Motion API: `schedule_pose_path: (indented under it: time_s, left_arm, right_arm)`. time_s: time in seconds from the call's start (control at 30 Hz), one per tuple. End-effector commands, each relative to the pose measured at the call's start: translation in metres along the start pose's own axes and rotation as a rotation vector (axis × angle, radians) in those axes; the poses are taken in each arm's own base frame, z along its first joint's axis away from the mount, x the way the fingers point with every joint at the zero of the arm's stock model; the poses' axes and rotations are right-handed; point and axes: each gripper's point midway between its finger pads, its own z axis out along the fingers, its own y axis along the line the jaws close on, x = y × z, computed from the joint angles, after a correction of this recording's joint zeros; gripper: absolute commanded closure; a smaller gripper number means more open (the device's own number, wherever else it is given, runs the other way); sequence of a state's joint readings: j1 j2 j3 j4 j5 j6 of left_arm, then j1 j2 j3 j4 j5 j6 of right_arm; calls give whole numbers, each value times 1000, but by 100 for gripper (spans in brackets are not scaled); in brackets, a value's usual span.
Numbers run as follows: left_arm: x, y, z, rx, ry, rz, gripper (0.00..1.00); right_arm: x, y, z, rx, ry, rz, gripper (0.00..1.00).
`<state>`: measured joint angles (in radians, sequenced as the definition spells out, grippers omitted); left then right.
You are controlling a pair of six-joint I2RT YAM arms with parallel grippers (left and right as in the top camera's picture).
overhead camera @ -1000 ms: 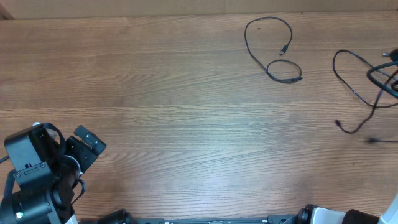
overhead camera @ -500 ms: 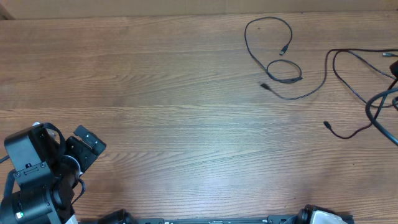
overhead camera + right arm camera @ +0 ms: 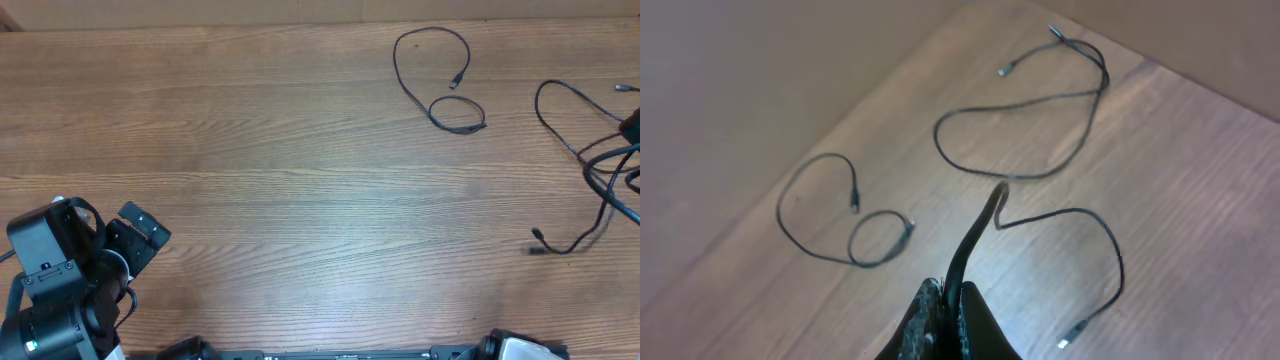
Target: Untangle cables
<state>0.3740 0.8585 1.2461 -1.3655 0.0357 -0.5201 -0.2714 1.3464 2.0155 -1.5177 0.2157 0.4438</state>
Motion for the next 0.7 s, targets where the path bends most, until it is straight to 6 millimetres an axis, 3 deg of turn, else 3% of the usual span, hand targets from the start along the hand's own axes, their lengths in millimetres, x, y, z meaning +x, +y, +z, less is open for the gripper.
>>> schedule_pose_path:
  time_s: [0.0,0.23,0.57,0.67]
  left_arm:
    - [-4,1,-3,-7,-20,12,0]
    - [-4,1,-3,-7,-20,12,0]
    - [-4,1,-3,-7,-20,12,0]
    - [-4,1,-3,-7,-20,12,0]
  right_arm:
    - [12,-5,21,61,70,-23,96]
    - [55,-16,78,179,282,-73,96]
    - [97,-29,161,286,394,-114,96]
    - [110,-40,175,337,416,-133,87]
